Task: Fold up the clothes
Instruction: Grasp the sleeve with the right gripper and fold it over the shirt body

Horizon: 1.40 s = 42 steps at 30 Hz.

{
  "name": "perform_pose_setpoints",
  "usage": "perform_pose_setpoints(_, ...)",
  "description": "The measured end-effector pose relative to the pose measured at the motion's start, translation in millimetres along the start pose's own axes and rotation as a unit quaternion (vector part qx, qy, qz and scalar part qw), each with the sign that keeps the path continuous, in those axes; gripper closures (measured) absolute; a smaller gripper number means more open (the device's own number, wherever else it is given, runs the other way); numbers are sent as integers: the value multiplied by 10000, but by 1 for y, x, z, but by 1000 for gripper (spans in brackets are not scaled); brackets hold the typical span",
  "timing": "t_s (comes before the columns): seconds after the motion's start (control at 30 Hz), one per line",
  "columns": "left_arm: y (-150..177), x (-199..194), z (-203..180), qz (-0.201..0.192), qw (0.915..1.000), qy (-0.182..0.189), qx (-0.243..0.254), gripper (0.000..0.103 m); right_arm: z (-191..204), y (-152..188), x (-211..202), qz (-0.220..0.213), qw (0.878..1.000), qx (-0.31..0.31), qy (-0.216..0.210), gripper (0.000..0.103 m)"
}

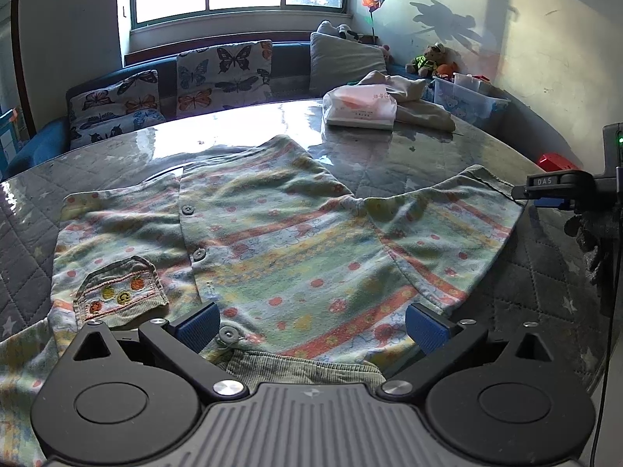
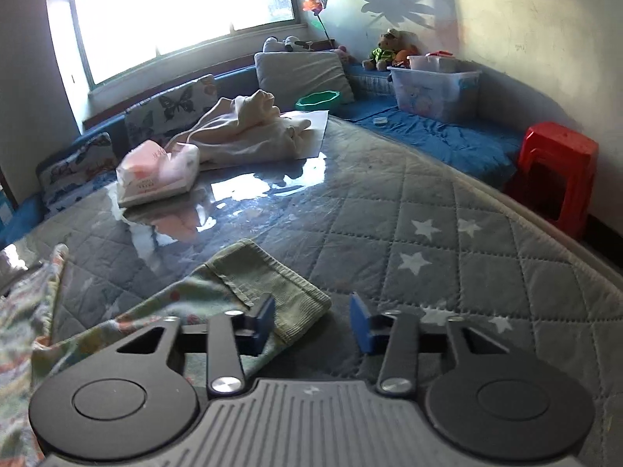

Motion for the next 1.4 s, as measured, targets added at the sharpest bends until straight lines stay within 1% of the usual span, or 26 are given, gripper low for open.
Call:
perform_pose_setpoints(0.03, 0, 0, 0, -1, 10000, 2, 2, 0, 1, -1, 0, -1, 10000, -26, -13, 76)
perform_pose_setpoints(0.07, 1, 0, 0, -3, 10000, 4, 4, 0, 2, -1, 0, -2, 10000, -49, -34, 80)
perform_pose_setpoints(0.1, 1, -1, 1, -4, 10000, 0, -3, 0, 3, -2, 1, -3, 10000, -72, -55, 81)
perform_pose_setpoints(0.17, 1, -2, 2, -15, 10000, -14, -23, 0, 5, -3, 1, -5, 9999, -119, -98, 92)
perform_pose_setpoints(0.27, 1, -4, 6, -43, 10000, -42, -63, 0, 7, -5, -3, -87, 9996, -83, -238, 96)
perform_pose_setpoints(0.37, 1, -5, 12, -61, 9998, -104, -129, 0, 10, -11, -13, -230, 9987, 20, -447, 96)
perform_pose_setpoints(0.5, -2, -10, 23, -134, 9995, -151, -237, 0, 25, -25, -41, -507, 9942, 31, -950, 96)
perform_pose_setpoints(0.63, -2, -15, 34, -198, 9990, -208, -344, 0, 53, -44, -72, -727, 9856, -122, -1519, 96)
perform_pose_setpoints(0.67, -1, -17, 38, -211, 9988, -232, -383, 0, 65, -49, -82, -764, 9818, -204, -1729, 96)
perform_pose_setpoints(0.73, 0, -19, 45, -235, 9983, -280, -464, 0, 82, -55, -94, -823, 9759, -321, -1996, 97)
perform_pose_setpoints(0.83, 1, -24, 58, -280, 9973, -350, -585, 0, 118, -65, -118, -926, 9624, -579, -2488, 97)
perform_pose_setpoints(1.0, 5, -34, 80, -367, 9948, -476, -826, 0, 172, -66, -143, -862, 9408, -856, -3166, 97)
perform_pose_setpoints(1.27, 13, -47, 114, -465, 9897, -622, -1205, 0, 253, -43, -159, -576, 9112, -1317, -3860, 97)
perform_pose_setpoints(1.4, 17, -53, 129, -505, 9869, -719, -1355, 0, 290, -20, -163, -324, 8959, -1537, -4157, 97)
Point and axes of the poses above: each gripper's, at about its wrist camera, not at the fingertips, and x roughly the way its jaws point, z to its left, y to its underside, the point moved 7 cm from there along x, roughly the way its jaws point, and after that the axes turned 8 degrees about -x, right-handed, at the moved point
